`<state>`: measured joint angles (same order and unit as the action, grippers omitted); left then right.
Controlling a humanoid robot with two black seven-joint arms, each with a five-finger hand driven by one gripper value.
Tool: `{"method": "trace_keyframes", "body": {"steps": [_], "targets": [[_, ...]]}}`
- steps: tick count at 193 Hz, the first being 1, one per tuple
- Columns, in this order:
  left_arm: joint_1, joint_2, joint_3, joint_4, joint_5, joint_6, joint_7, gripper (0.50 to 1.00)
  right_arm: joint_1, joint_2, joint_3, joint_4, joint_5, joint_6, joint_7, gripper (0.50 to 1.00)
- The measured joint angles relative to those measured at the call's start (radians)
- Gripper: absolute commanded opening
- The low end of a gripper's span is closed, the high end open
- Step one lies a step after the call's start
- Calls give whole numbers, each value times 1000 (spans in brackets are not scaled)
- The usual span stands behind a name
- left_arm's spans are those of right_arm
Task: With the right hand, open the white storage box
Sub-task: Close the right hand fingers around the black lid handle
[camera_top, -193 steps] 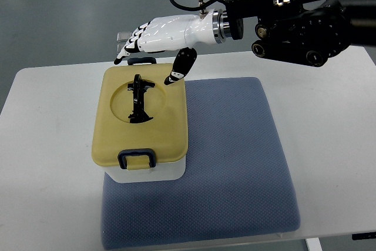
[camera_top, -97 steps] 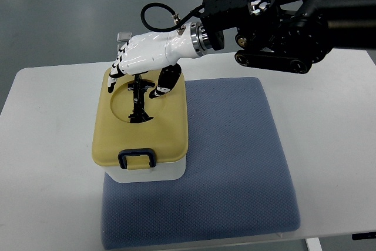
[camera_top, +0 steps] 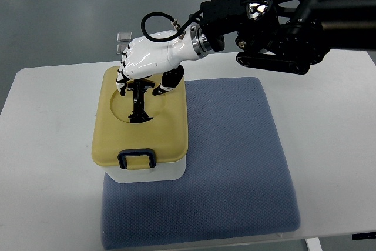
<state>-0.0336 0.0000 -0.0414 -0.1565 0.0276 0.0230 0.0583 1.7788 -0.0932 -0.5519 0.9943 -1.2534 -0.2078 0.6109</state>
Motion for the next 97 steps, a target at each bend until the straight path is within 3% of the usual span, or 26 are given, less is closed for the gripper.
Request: {"method": "trace_keyframes", "body": {"steps": [48, 79, 86, 97], "targets": [[0, 0, 0, 0, 0, 0, 0, 1000, -2, 2, 0, 2, -27, -48, 0, 613], [0, 0, 0, 0, 0, 0, 0, 1000, -3, 10, 0, 3, -28, -70, 0, 543], [0, 0, 0, 0, 0, 0, 0, 1000, -3, 14, 0, 3, -28, -75, 0, 500], [0, 0, 0, 0, 0, 0, 0, 1000, -5, 17, 0, 3, -29, -84, 0, 500]]}}
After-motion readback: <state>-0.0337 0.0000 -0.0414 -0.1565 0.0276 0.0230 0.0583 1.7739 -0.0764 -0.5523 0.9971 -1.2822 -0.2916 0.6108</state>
